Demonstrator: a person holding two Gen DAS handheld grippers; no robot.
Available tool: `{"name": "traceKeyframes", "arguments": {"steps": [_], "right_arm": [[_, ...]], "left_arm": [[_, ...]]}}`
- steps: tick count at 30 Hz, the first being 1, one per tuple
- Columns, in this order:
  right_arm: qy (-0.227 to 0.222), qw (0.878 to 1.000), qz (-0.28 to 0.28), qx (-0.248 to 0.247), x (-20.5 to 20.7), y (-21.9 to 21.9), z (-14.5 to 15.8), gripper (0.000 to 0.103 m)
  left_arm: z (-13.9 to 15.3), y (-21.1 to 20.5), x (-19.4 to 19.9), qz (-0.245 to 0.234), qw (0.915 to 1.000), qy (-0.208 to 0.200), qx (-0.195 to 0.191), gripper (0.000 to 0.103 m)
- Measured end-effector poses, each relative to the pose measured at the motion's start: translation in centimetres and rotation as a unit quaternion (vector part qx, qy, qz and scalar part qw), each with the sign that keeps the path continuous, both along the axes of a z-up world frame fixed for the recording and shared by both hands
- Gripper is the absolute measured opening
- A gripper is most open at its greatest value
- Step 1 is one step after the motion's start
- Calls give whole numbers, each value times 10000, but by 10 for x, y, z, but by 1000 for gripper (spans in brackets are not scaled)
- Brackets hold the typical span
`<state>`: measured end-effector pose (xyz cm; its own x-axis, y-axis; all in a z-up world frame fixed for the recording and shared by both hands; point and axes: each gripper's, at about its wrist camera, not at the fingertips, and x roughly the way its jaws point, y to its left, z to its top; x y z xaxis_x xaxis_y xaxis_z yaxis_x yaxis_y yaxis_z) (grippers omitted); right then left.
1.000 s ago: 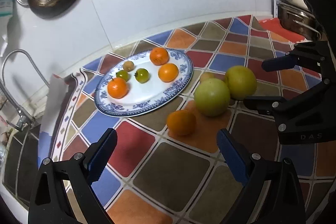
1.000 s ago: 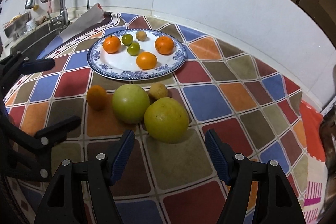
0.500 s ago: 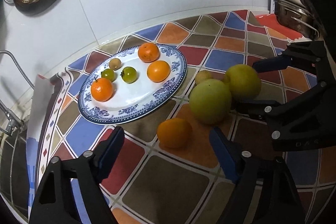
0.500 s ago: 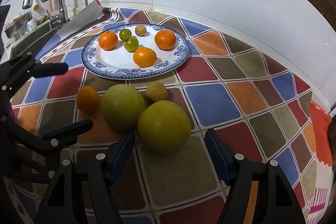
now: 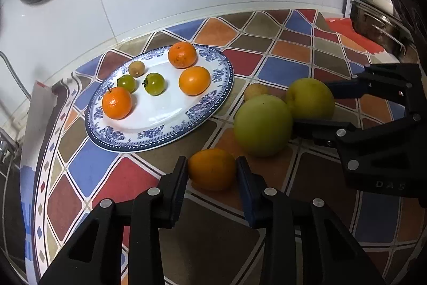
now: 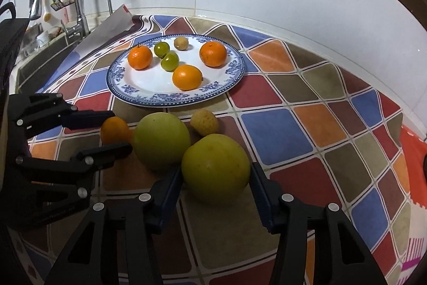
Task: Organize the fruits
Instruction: 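Grasp the small tangerine with the left tool while the right tool grasps a large pomelo, then carry the tangerine and pomelo up and over the plate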
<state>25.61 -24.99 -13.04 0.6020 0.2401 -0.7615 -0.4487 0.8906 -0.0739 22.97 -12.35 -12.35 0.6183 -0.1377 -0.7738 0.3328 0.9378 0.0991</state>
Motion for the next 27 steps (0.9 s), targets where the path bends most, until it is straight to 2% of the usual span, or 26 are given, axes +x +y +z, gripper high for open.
{"name": "traceKeyframes", "arguments": {"steps": [10, 27], "right_arm": [[-50, 9994, -299, 155, -11, -9, 10, 51], [-552, 9964, -467, 435, -49, -4, 56, 51]], "left_arm": [[16, 2, -11, 23, 9997, -200, -162, 36], [61, 15, -46, 139, 9968, -694, -362, 36]]}}
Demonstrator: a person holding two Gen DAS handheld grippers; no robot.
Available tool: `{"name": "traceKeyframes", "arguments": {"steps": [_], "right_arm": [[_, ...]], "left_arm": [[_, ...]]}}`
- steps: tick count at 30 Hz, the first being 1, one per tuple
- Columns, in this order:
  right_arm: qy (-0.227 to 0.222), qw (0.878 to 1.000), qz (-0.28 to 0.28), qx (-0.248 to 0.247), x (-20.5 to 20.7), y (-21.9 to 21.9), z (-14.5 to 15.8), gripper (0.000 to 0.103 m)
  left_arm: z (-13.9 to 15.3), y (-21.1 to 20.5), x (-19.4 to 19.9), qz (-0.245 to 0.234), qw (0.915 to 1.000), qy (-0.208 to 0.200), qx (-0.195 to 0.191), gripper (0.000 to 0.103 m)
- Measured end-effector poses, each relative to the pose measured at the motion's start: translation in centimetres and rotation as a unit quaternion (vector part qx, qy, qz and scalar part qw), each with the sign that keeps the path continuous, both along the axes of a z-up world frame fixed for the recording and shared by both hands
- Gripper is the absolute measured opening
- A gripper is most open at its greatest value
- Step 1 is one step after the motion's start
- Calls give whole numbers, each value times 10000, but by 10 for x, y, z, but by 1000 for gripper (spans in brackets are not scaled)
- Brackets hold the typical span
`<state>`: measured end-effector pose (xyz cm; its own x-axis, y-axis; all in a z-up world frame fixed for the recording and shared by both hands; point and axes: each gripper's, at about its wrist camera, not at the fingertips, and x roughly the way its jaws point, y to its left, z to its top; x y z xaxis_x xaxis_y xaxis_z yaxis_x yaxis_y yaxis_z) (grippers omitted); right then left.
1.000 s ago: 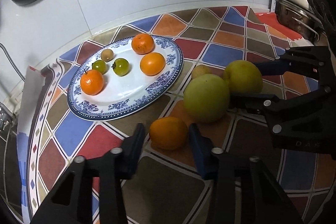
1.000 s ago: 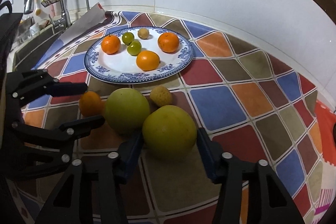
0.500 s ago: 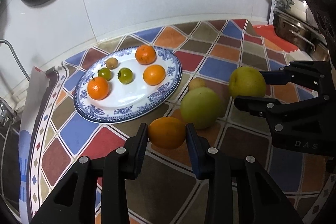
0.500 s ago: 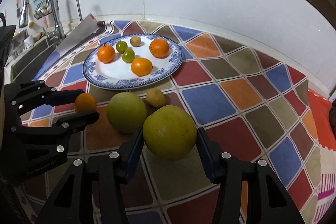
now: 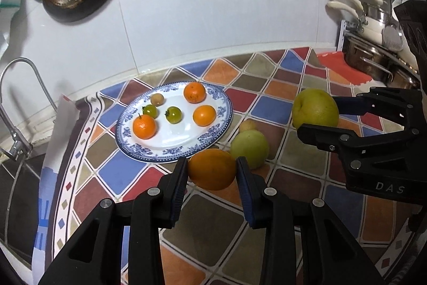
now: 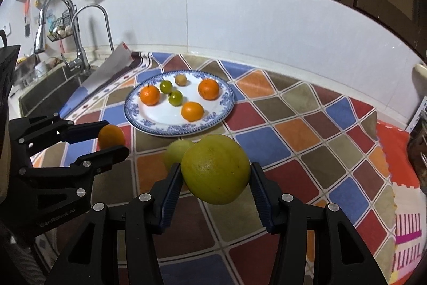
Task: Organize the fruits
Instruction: 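Carry the tangerine and pomelo up and over the plate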
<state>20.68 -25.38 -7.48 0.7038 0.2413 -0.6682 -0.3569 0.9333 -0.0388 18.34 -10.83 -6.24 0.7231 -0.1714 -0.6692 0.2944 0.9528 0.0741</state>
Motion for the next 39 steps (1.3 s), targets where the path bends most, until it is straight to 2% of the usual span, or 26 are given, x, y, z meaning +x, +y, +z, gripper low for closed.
{"name": "traceKeyframes", "arguments": {"steps": [19, 39], "right_arm": [[-450, 9984, 19, 350, -32, 31, 36, 51], [-709, 9962, -137, 496, -26, 71, 52, 51]], "left_arm": [[38, 38, -30, 127, 9983, -558, -110, 36], [56, 81, -17, 53, 9959, -890, -127, 36]]}}
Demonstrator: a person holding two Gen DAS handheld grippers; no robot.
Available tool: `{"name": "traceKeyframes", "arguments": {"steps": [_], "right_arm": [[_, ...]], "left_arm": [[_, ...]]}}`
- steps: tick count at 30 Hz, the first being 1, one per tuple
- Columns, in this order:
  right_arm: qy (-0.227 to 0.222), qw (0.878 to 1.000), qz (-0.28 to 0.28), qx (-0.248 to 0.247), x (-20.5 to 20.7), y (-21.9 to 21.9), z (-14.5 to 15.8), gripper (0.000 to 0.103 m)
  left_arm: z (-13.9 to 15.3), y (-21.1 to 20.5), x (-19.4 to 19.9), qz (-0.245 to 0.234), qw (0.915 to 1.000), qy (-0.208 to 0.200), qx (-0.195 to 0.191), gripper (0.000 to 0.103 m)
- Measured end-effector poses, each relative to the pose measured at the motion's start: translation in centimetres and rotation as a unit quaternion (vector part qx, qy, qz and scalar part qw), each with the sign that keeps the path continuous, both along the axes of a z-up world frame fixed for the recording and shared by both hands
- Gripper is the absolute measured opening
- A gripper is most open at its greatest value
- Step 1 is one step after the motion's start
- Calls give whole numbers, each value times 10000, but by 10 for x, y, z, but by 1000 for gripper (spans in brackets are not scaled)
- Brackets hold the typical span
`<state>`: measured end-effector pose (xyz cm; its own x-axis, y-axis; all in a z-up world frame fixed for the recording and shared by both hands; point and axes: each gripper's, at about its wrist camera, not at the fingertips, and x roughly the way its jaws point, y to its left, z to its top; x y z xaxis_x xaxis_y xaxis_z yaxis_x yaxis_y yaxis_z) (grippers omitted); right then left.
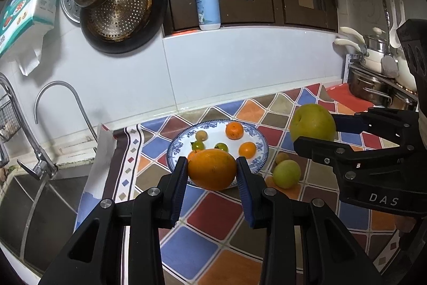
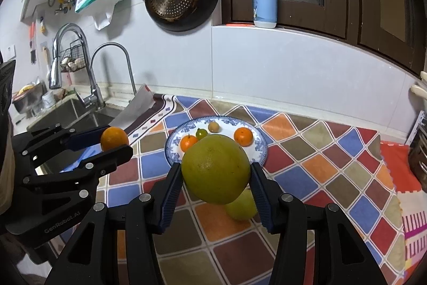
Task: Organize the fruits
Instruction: 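Carry the tangerine and pomelo up and over the plate, then lower the tangerine and pomelo toward the plate surface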
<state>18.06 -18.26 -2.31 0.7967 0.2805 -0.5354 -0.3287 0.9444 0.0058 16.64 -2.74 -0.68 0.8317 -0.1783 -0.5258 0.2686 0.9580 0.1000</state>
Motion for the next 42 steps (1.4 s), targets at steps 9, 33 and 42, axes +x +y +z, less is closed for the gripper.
{"name": "traceKeyframes", "arguments": {"steps": [9, 33, 42], "right_arm": [[-35, 9999, -135, 30, 19, 18, 1, 51], [335, 9974, -643, -37, 111, 40, -20, 51], [634, 9951, -748, -148, 144, 38, -42, 51]], "left_arm": [[1, 18, 22, -40, 10000, -63, 46, 36], [-31, 40, 117, -235, 9996, 133, 105, 36], [-52, 37, 148, -332, 9988, 335, 112, 36]]}}
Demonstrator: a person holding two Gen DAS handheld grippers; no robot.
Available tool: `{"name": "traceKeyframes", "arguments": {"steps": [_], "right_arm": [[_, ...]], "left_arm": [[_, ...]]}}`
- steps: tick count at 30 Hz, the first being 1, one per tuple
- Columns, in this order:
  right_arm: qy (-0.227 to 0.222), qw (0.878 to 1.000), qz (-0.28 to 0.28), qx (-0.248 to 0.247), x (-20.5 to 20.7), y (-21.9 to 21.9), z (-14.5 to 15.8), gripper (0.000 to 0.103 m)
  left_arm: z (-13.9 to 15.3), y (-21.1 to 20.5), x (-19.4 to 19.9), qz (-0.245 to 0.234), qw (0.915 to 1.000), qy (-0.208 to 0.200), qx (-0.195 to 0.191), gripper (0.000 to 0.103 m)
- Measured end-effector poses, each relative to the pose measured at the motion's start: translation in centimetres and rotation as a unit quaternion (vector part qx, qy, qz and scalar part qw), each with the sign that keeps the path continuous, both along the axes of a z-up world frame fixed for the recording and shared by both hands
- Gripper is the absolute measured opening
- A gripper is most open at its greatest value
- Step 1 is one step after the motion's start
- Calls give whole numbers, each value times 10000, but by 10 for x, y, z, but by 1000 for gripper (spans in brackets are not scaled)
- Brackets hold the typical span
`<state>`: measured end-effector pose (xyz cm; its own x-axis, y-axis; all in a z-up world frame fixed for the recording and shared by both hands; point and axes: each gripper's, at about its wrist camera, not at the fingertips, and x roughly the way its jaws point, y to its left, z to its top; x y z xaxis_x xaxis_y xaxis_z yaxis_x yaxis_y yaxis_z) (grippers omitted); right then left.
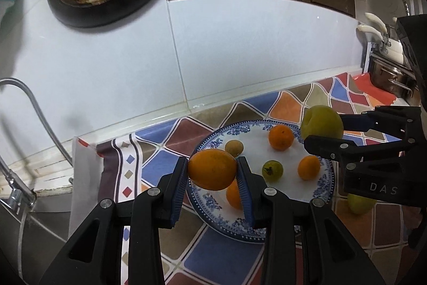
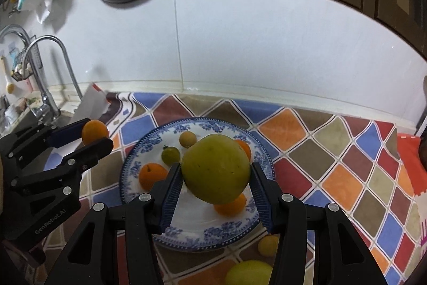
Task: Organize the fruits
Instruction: 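Lower the tangerine and pomelo toward the plate surface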
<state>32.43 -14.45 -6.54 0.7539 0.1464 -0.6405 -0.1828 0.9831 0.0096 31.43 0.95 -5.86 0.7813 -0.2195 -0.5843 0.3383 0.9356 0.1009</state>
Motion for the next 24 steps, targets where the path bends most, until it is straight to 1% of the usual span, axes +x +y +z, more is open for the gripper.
{"name": "traceKeyframes", "arguments": {"steps": [11, 18, 24], "right_arm": [[216, 9997, -96, -33, 28, 1, -16, 51], [301, 9995, -103, -51, 35, 1, -22, 51], [394, 9992, -105, -43, 41, 1, -25, 51]], "left_arm": [[-22, -2, 28, -46, 9997, 248, 17, 36], [-31, -6, 36, -95, 9995, 306, 72, 36], [-36, -9, 40, -145, 9994, 326, 28, 36]]}}
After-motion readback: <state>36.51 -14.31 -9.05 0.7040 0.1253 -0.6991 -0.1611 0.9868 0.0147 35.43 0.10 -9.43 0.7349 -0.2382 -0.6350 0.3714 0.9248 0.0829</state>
